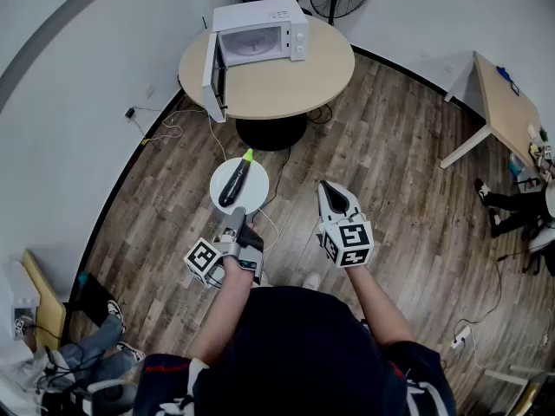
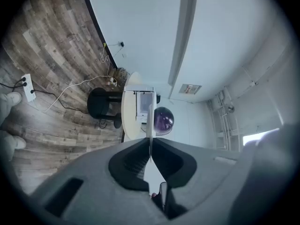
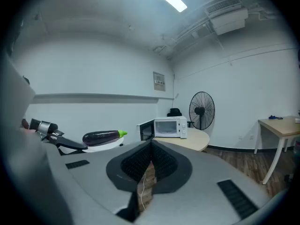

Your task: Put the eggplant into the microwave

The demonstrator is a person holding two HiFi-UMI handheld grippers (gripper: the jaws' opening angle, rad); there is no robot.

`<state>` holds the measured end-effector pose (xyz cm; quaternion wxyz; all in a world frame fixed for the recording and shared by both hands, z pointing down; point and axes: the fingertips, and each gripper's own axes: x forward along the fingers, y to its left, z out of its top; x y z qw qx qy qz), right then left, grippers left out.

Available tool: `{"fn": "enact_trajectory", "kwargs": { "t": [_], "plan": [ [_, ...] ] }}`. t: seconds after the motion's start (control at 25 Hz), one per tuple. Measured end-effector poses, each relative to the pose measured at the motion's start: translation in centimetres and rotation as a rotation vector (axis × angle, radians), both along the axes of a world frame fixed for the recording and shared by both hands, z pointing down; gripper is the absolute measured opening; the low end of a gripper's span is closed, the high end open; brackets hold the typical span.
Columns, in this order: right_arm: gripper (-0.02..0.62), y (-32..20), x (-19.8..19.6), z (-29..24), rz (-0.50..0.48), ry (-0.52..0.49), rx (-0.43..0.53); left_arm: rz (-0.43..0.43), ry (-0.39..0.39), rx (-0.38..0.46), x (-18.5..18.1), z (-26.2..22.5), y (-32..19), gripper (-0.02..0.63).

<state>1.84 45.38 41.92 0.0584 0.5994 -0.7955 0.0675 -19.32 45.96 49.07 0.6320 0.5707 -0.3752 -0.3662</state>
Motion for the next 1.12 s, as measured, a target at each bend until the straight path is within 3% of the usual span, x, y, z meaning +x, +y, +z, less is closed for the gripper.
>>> {"fn": "enact_trajectory", "kwargs": {
  "t": [0.2, 1.12],
  "plan": [
    [0.011, 0.1, 0.0, -0.2, -0.006, -0.021, 0.007, -0.004, -0.011, 0.027, 0.3, -0.6, 0.0, 0.026],
    [0.012, 2.1, 6.5, 2.6, -0.108, -0.037, -0.022, -0.105, -0.024, -0.019, 6.7, 1.4, 3.5, 0.026]
  ]
}}
